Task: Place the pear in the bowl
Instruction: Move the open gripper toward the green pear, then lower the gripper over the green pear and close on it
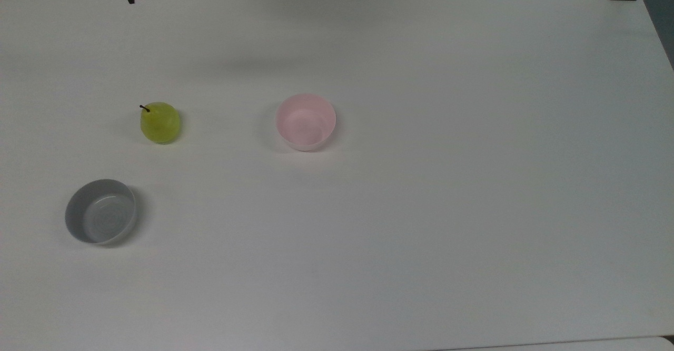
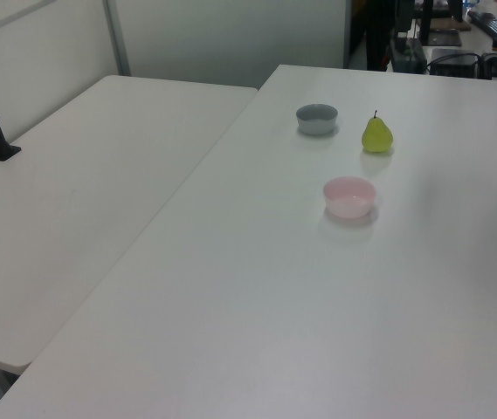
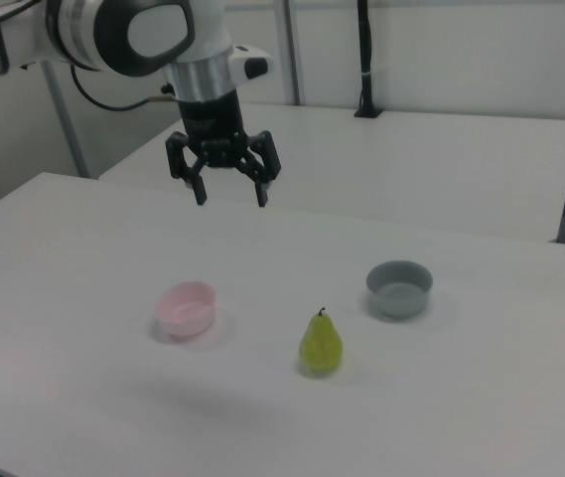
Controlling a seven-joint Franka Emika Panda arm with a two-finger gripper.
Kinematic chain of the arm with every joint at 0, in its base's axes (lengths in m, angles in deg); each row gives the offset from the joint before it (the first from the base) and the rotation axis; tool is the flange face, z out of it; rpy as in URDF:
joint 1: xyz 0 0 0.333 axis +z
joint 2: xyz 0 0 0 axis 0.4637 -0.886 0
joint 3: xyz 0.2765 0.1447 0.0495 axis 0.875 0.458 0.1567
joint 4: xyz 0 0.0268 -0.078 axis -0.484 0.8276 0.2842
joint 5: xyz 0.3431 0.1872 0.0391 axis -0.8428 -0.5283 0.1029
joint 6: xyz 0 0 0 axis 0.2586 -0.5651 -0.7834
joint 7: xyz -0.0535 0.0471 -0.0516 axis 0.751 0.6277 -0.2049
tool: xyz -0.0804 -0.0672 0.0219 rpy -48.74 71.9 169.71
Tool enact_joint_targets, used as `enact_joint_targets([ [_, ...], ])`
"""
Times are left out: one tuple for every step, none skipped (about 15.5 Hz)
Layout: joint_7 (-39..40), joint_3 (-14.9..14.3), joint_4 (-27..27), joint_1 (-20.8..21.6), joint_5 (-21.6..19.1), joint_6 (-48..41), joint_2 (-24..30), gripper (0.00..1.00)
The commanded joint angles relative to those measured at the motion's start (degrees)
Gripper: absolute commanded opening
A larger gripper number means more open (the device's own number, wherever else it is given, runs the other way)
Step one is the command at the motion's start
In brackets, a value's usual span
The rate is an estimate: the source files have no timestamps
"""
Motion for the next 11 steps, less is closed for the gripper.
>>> enact_joint_targets([
  [3.29,-2.05,5.09,-1.22,1.49,6.10,0.55,1.00],
  [3.12,-2.58,6.41,-1.22,1.49,8.56,0.29,1.00],
  [3.12,-3.46,7.55,-1.31,1.49,10.50,-0.23,1.00],
  [3.03,-4.42,8.61,-1.31,1.14,13.22,-1.20,1.00],
  [3.03,-4.96,8.80,-1.22,0.96,14.73,-1.99,1.00],
  [2.94,-5.22,9.49,-1.22,0.96,15.26,-2.61,1.00],
  [2.86,-5.23,10.54,-1.31,0.88,15.53,-3.05,1.00],
  [2.68,-5.40,11.34,-1.57,0.61,17.01,-3.92,1.00],
  [2.42,-5.40,11.69,-2.01,-0.43,19.11,-4.98,1.00],
  [1.89,-5.49,12.05,-2.01,-2.10,20.88,-6.20,1.00],
  [0.93,-5.49,12.22,-2.01,-3.42,22.11,-7.26,1.00],
])
